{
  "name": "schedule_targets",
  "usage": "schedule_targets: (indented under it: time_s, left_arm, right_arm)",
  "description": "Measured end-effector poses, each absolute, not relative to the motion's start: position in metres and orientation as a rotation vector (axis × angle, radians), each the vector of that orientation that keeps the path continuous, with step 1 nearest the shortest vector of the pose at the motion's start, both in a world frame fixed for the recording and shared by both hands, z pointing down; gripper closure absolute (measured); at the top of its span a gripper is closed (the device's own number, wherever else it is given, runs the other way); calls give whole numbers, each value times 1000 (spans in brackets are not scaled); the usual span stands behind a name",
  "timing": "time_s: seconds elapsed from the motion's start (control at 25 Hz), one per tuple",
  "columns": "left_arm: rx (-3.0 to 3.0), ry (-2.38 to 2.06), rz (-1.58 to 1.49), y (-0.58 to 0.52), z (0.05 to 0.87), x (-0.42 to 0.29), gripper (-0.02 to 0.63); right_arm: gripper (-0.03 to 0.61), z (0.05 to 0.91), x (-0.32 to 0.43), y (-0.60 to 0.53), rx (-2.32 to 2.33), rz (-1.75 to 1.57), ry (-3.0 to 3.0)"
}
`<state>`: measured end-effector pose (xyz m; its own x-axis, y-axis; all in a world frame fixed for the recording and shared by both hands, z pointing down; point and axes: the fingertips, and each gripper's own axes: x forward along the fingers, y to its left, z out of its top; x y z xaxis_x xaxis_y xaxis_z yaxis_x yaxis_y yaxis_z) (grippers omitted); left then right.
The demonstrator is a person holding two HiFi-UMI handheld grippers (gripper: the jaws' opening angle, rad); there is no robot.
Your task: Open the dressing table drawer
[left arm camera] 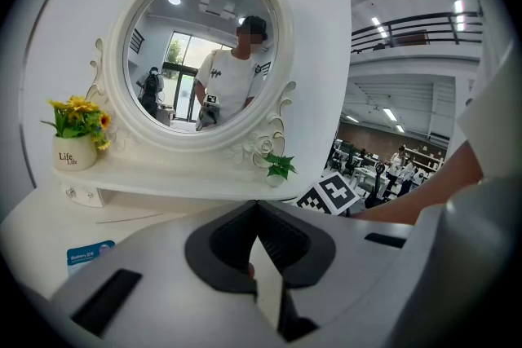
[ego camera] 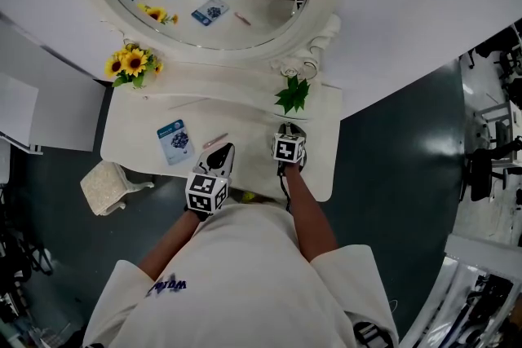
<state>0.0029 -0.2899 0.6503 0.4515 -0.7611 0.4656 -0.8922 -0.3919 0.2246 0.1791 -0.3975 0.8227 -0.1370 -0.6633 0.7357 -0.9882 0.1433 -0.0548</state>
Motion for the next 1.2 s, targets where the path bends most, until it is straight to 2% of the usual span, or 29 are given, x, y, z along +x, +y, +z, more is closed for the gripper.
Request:
schedule_targets:
  time_s: [1.2]
  left_arm:
    - [2289, -1365, 399, -275, 647, 5, 606]
  right_arm:
    - [476, 820, 178, -382, 1577, 766, -1866]
